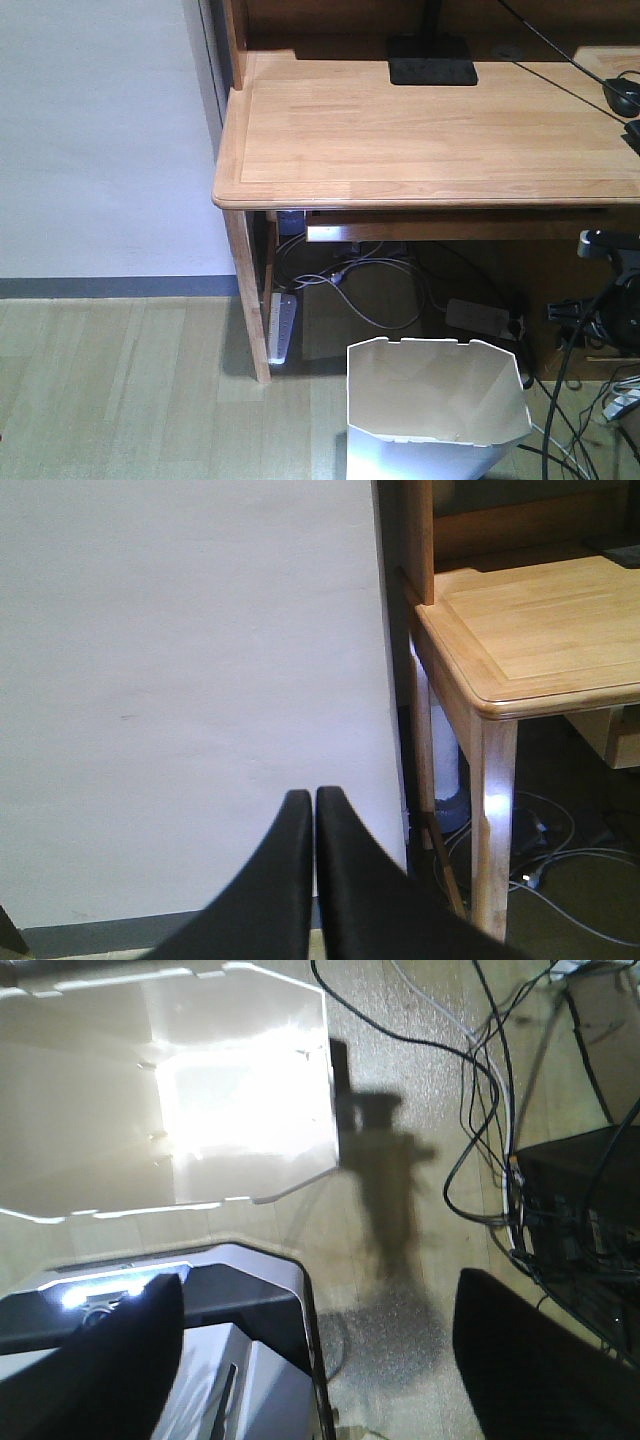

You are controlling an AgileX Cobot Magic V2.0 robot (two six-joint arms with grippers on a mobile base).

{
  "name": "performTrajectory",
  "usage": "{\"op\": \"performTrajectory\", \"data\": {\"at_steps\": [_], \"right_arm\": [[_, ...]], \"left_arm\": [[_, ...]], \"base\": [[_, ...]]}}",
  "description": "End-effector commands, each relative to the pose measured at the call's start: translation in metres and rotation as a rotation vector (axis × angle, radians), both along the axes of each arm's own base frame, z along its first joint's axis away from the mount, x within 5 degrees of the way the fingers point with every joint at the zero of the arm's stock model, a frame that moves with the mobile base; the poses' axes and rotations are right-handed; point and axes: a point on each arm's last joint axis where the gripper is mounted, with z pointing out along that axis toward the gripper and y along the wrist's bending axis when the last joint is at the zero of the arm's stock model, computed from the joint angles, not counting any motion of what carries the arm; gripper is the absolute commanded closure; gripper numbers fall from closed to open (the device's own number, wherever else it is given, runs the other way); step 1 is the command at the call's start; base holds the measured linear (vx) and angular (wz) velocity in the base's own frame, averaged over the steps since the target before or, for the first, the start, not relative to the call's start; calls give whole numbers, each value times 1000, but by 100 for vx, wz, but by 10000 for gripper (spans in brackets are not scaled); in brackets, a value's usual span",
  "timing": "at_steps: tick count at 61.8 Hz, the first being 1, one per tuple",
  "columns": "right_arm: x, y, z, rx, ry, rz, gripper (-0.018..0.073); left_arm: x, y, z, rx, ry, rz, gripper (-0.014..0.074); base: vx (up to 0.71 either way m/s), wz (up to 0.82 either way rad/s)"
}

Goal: Move trash bin to bedside with robot
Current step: 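Lower the right gripper toward the rim of the white trash bin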

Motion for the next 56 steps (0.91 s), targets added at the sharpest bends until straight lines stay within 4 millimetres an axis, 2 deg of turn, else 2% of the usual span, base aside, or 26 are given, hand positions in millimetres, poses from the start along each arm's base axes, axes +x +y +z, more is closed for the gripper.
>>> {"op": "performTrajectory", "data": {"at_steps": [1, 14, 23, 29, 41, 49, 56], "right_arm": [[18, -12, -8, 2, -41, -12, 32], [49, -22, -58, 25, 39, 67, 32], [61, -26, -94, 21, 52, 109, 32], [65, -27, -118, 12, 40, 124, 32], [59, -27, -162, -9, 8, 122, 32], [58, -26, -193, 0, 45, 129, 32], [61, -27, -211, 8, 68, 132, 32]], "left_arm": [[1, -1, -3, -8, -54, -16, 602], [1, -1, -3, -8, -54, -16, 602], [1, -1, -3, -8, -54, -16, 602], [1, -1, -3, -8, -54, -16, 602], [1, -1, -3, -8, -54, -16, 602], [1, -1, -3, -8, -54, -16, 602], [1, -1, -3, -8, -54, -16, 602]], "base": [[0, 0], [0, 0], [0, 0], [0, 0], [0, 0], [0, 0], [0, 0]]}}
